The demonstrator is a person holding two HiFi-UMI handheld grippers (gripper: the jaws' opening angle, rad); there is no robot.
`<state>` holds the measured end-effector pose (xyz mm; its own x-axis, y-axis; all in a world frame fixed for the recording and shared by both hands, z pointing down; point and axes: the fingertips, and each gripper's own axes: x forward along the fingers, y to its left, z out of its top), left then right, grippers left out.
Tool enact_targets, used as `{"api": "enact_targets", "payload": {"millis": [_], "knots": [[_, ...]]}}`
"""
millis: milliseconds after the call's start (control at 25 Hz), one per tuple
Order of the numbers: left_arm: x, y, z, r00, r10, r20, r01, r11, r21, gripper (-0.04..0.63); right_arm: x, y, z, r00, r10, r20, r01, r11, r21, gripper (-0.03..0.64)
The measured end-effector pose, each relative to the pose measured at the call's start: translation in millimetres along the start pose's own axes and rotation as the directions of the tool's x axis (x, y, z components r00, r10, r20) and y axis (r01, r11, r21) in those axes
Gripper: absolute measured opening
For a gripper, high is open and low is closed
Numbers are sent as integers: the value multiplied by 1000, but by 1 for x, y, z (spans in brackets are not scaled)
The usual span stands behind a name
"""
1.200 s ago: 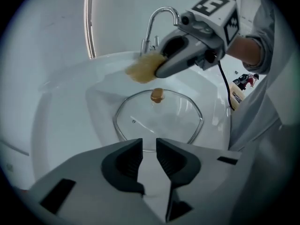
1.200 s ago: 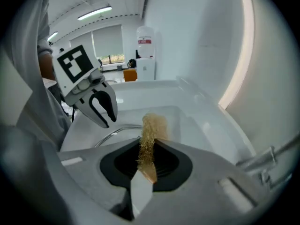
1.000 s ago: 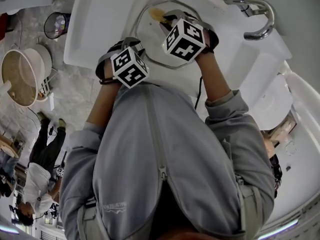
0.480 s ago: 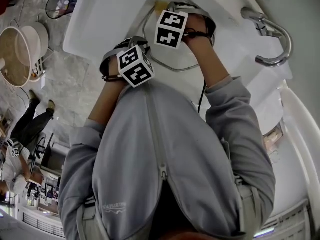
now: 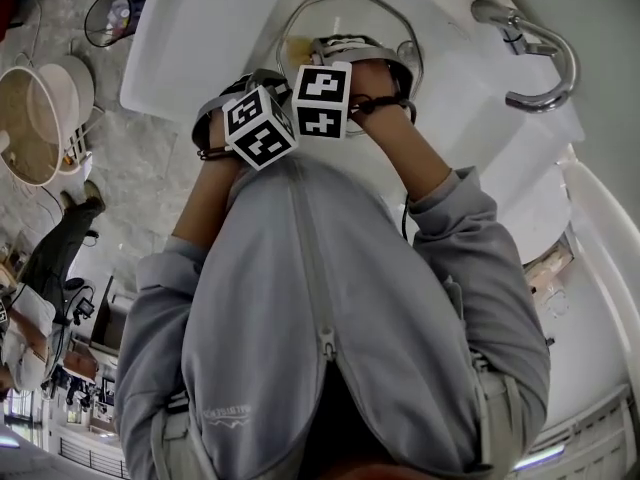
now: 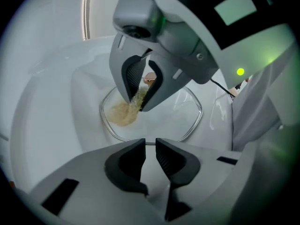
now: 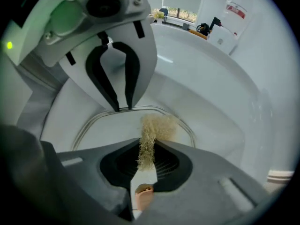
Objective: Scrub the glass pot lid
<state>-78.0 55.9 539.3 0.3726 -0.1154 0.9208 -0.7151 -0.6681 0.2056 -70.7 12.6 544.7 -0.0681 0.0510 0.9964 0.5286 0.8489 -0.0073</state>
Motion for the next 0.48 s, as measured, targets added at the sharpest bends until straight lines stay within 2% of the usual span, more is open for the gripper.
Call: {"api": "enact_targets", "payload": {"millis": [200,480], "knots": [[-1,-1,-2,1000,4,0,-4,1000,-1,64,-9,32,9,996,62,58,-65,996,54,48],[0,-4,-3,1000,12,-3,-12,999,47,61,-16,63,21,986,127,107,-138,986,96,48]]}}
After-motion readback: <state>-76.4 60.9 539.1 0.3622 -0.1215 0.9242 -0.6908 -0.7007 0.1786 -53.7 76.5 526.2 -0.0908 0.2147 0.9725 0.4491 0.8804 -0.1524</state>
